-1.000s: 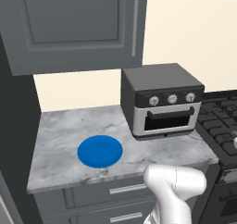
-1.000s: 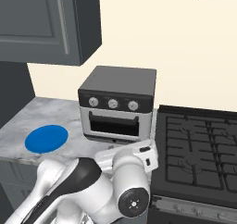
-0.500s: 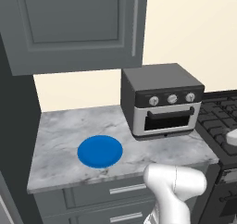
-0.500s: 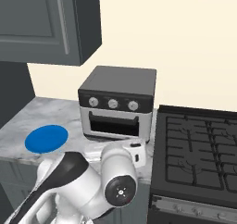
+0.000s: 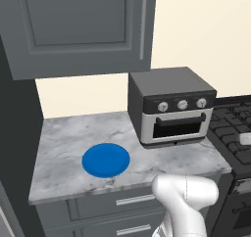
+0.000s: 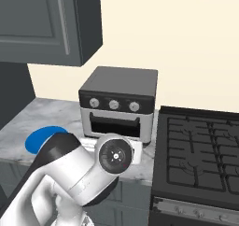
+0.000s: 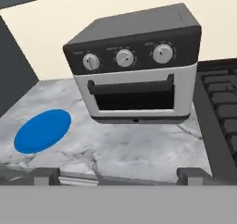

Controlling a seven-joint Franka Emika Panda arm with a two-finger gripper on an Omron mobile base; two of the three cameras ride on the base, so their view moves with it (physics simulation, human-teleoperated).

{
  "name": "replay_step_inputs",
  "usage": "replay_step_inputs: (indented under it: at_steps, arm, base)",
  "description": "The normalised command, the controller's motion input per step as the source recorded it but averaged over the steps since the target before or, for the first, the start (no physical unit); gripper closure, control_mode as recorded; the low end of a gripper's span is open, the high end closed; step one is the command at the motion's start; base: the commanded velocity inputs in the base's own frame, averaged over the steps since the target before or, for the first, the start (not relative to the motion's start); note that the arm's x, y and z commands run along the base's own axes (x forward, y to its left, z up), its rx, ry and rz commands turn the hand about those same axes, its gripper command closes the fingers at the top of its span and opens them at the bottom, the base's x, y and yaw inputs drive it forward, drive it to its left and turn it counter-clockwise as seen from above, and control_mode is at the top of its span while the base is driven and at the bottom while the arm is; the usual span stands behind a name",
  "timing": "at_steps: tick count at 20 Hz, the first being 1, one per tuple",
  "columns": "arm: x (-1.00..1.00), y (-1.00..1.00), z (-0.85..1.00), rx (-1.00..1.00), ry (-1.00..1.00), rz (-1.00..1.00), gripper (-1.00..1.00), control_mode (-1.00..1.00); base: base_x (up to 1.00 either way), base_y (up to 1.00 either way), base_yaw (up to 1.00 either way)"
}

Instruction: Pull the toaster oven rack outwards. Pick up the baguette from the plate and place it on the toaster oven rack. Close the toaster oven door fully and set the temperature to the lowest setting.

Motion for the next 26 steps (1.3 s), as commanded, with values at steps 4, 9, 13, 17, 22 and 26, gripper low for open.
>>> replay_step_inputs:
  at_steps: [4,9,13,17,22,26]
  arm:
    - [-0.37,0.01,-0.02,0.24,0.03,-0.29,-1.00,-1.00]
    - [-0.19,0.18,-0.10,0.19,0.00,-0.35,-1.00,-1.00]
    - [-0.02,0.13,0.00,0.17,0.01,-0.25,-1.00,-1.00]
    - [0.00,0.05,0.06,0.16,0.03,-0.17,-1.00,-1.00]
    - [0.00,0.00,0.24,0.07,0.05,-0.04,-1.00,-1.00]
    - [0.01,0.00,0.21,0.04,0.04,0.00,-1.00,-1.00]
  base:
    - [0.00,0.00,0.00]
    - [0.00,0.00,0.00]
    - [0.00,0.00,0.00]
    - [0.00,0.00,0.00]
    - [0.00,0.00,0.00]
    - [0.00,0.00,0.00]
